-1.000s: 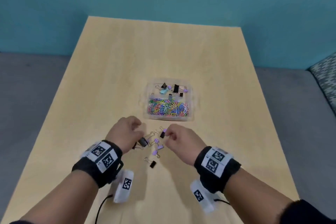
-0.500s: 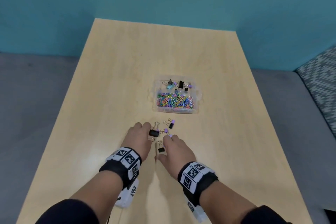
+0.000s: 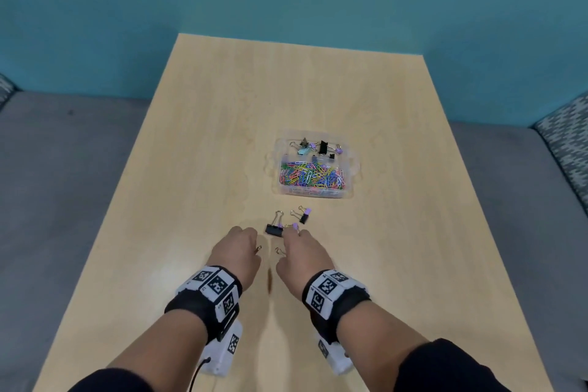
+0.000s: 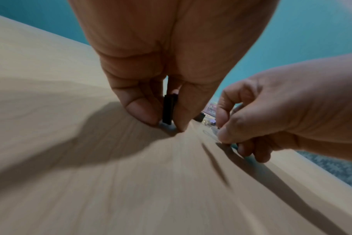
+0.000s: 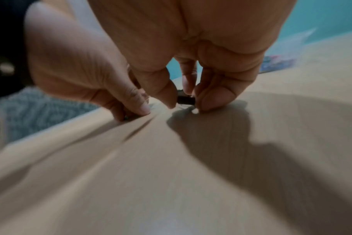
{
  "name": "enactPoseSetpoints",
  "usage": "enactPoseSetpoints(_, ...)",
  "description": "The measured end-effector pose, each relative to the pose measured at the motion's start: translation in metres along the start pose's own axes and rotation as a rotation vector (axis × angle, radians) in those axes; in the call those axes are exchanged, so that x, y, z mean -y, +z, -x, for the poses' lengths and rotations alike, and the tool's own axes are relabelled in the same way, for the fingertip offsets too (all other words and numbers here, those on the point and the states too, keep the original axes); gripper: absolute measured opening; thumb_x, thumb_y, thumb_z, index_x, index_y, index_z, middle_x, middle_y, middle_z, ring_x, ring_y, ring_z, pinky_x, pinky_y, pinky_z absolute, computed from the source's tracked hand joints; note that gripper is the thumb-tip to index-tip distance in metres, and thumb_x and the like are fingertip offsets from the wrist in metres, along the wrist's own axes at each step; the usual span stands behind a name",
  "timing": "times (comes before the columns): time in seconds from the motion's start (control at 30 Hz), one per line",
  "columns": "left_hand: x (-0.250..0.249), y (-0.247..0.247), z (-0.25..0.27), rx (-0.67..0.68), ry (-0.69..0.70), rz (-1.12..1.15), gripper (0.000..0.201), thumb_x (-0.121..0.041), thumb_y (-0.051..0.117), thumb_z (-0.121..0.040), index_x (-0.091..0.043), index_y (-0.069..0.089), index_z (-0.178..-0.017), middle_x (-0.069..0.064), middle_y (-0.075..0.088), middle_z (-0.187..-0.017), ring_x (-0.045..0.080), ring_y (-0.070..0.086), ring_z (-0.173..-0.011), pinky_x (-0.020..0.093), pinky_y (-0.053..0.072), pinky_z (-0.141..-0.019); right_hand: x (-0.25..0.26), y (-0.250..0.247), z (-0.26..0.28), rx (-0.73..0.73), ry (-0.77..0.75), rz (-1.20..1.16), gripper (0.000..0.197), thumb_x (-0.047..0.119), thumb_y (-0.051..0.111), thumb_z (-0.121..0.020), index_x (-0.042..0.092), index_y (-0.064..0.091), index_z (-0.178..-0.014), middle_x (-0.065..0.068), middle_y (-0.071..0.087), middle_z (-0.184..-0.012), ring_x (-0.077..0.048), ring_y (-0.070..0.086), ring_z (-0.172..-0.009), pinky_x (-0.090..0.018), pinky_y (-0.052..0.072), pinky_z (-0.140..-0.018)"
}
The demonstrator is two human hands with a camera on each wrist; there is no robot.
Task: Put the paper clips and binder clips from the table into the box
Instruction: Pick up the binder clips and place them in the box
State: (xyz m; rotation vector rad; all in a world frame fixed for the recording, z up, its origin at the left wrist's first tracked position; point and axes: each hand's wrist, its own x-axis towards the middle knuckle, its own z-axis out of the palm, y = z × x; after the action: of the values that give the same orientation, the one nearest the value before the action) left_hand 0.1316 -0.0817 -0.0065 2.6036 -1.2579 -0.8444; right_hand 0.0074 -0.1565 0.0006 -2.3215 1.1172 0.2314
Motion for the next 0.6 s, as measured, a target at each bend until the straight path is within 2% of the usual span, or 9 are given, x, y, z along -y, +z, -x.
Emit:
enactPoseSetpoints(0.1,0.004,0.000,-0.003,-0.046,-0.122,0.270,0.012,-0.010,0.050,-0.073,-0.018,0.043,-0.074,0.004,0.059,-0.067,0.024,0.054,-0.059,0.029,0.040,-0.050,-0.019,-0.010,-0.003,-0.042,0.203,-0.449,0.014,0.016,0.056,-0.076,0.019,0.052,-0.089,-0.001,0.061,-0.091,-0.022,0.058,-0.078,-0.028,0.041,-0.064)
enactPoseSetpoints(0.2,0.003,0.002,-0.011,-0.075,-0.266,0.745,0.024,-0.008,0.045,-0.062,-0.027,0.046,-0.075,0.012,0.062,-0.063,0.028,0.055,-0.050,0.041,0.047,-0.052,-0.038,-0.021,-0.003,-0.065,0.504,-1.234,0.008,-0.001,0.051,-0.083,0.005,0.054,-0.080,-0.009,0.058,-0.073,-0.021,0.054,-0.057,-0.030,0.049,-0.056)
enactPoseSetpoints(0.27,-0.002,0.006,-0.015,-0.115,-0.295,0.850,0.023,-0.006,0.045,-0.070,-0.025,0.052,-0.080,0.013,0.059,-0.064,0.026,0.051,-0.051,0.042,0.047,-0.054,-0.049,-0.029,-0.001,-0.048,0.601,-1.535,0.013,-0.007,0.042,-0.084,-0.001,0.053,-0.080,-0.016,0.052,-0.070,-0.024,0.052,-0.054,-0.032,0.048,-0.052)
enactPoseSetpoints(0.3,-0.006,0.006,-0.017,-0.149,-0.277,0.787,0.017,-0.010,0.046,-0.077,-0.025,0.053,-0.083,0.010,0.060,-0.067,0.028,0.053,-0.053,0.043,0.050,-0.056,-0.053,-0.033,0.000,-0.024,0.615,-1.587,0.017,-0.008,0.037,-0.083,-0.001,0.052,-0.078,-0.017,0.052,-0.070,-0.024,0.050,-0.052,-0.031,0.044,-0.051)
enactPoseSetpoints(0.33,-0.011,0.004,-0.018,-0.167,-0.253,0.664,0.008,-0.019,0.050,-0.082,-0.026,0.052,-0.085,0.006,0.061,-0.071,0.028,0.057,-0.059,0.040,0.052,-0.060,-0.057,-0.035,0.000,0.008,0.622,-1.592,0.021,-0.008,0.033,-0.082,-0.001,0.051,-0.074,-0.017,0.053,-0.069,-0.023,0.048,-0.051,-0.030,0.040,-0.050)
enactPoseSetpoints(0.37,-0.016,0.004,-0.019,-0.171,-0.214,0.515,0.009,-0.031,0.054,-0.084,-0.025,0.051,-0.090,0.002,0.061,-0.079,0.027,0.059,-0.067,0.036,0.050,-0.063,-0.058,-0.038,0.000,0.040,0.623,-1.569,0.023,-0.008,0.031,-0.082,0.000,0.051,-0.072,-0.016,0.053,-0.067,-0.021,0.046,-0.050,-0.029,0.036,-0.048)
enactPoseSetpoints(0.47,-0.033,0.007,-0.021,-0.150,-0.122,0.199,0.044,-0.054,0.061,-0.078,-0.019,0.048,-0.101,-0.003,0.052,-0.092,0.024,0.056,-0.083,0.031,0.042,-0.065,-0.059,-0.042,-0.002,0.094,0.602,-1.343,0.019,-0.003,0.034,-0.082,0.005,0.051,-0.078,-0.008,0.047,-0.060,-0.019,0.040,-0.046,-0.025,0.030,-0.046)
enactPoseSetpoints(0.53,-0.041,0.011,-0.024,-0.169,-0.114,0.080,0.049,-0.060,0.061,-0.075,-0.017,0.045,-0.094,0.000,0.049,-0.088,0.026,0.054,-0.081,0.032,0.039,-0.062,-0.056,-0.038,-0.006,0.099,0.464,-1.009,0.009,0.010,0.045,-0.085,0.011,0.052,-0.079,-0.005,0.048,-0.062,-0.019,0.042,-0.047,-0.024,0.032,-0.047)
enactPoseSetpoints(0.6,-0.045,0.013,-0.026,-0.169,-0.104,-0.002,0.048,-0.057,0.061,-0.075,-0.016,0.042,-0.090,0.003,0.049,-0.086,0.029,0.053,-0.080,0.032,0.036,-0.060,-0.053,-0.034,-0.008,0.123,0.235,-0.535,0.018,0.034,0.053,-0.084,0.017,0.050,-0.080,0.002,0.055,-0.070,-0.019,0.050,-0.057,-0.028,0.035,-0.053)
